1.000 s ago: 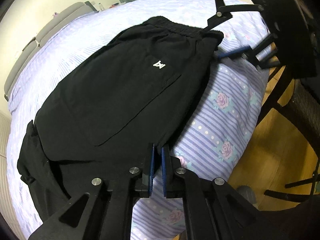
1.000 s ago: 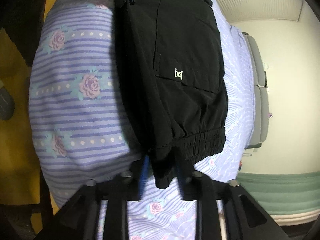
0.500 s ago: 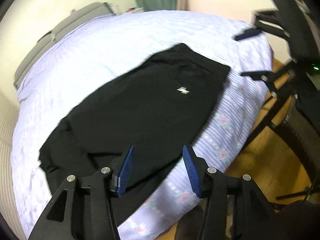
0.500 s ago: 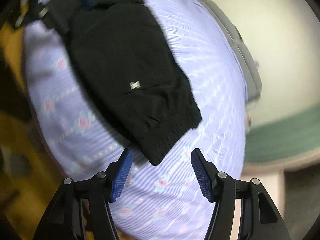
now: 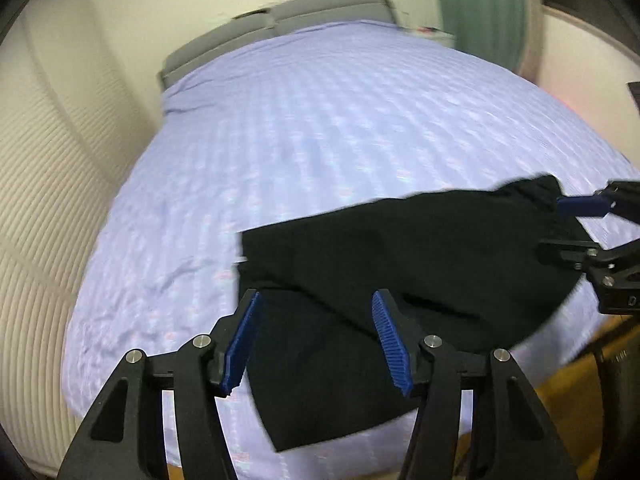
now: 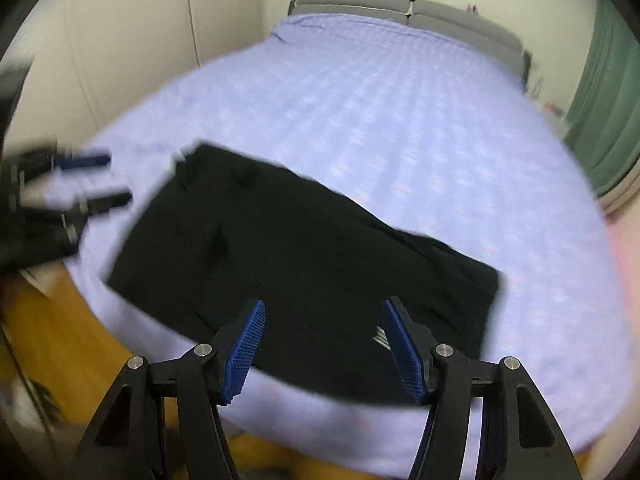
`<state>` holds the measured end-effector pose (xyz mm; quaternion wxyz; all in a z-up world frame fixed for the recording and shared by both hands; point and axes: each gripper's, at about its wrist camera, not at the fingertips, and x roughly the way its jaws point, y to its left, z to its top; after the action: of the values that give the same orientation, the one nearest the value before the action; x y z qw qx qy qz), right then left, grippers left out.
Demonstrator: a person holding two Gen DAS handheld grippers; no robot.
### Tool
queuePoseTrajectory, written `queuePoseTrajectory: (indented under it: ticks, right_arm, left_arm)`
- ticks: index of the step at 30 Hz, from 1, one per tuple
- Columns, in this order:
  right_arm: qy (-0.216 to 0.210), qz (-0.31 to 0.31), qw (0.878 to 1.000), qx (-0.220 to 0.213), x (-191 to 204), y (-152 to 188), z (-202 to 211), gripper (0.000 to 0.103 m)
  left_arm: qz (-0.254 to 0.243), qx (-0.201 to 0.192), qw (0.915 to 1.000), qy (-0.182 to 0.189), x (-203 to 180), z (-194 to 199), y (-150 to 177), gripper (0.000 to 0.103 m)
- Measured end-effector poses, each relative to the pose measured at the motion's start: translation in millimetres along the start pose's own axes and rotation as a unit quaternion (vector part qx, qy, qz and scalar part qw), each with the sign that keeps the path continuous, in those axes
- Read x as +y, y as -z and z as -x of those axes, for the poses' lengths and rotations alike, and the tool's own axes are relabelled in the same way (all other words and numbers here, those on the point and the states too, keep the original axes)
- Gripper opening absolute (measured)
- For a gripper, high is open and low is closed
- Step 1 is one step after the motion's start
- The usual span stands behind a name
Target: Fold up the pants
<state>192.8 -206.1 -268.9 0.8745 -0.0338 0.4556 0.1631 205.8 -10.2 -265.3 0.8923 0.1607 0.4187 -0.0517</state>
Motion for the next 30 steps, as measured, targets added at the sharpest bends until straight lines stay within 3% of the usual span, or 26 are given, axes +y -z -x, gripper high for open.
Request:
queuePoseTrajectory:
  ticks: [2,6,13,16,19,20,26,30]
  right_arm:
    - [-0.042,-0.017,0.999,-0.003,13.6,-24.7,-26.2,0.061]
    - [-0.08,-0.01,0.997,0.01,45.8,-57.3,-85.6,0.061]
    - [-0.074,-0.016,0.996,0.045,67.0,-90.1,-161.6,0.059]
    - [-0.079,-0.036,0.995,0.056,65.6,-96.6,-179.0,0.05]
    - [-0.068,-0.044,0.994,0.077,68.2,-98.1,-196.3,0.023]
    - [-0.068,-0.047,0.994,0.077,69.4,-97.4,-197.7,0.005]
    - [-0.058,-0.017,0.997,0.044,96.4,-87.9,-163.1,0.005]
    - [-0.07,0.022,0.997,0.026,142.8,-73.4,-131.0,0.005]
  left_arm:
    - [0.018,0.0,0.9997,-0.016,23.0,-10.9,1.0,0.057]
    - [0.061,0.005,0.9978,-0.025,68.8,-38.1,9.3,0.057]
    - [0.092,0.01,0.9955,-0.022,122.9,-80.6,14.9,0.057]
    - [0.101,0.011,0.9947,-0.012,134.9,-89.6,15.6,0.057]
    - [0.103,0.01,0.9946,-0.008,142.1,-94.4,15.9,0.057]
    - [0.103,0.01,0.9946,-0.007,143.3,-94.5,15.5,0.057]
    - [0.11,0.006,0.9939,-0.008,159.6,-81.1,22.3,0.058]
    - [0.118,0.007,0.9929,-0.018,174.6,-59.3,40.1,0.058]
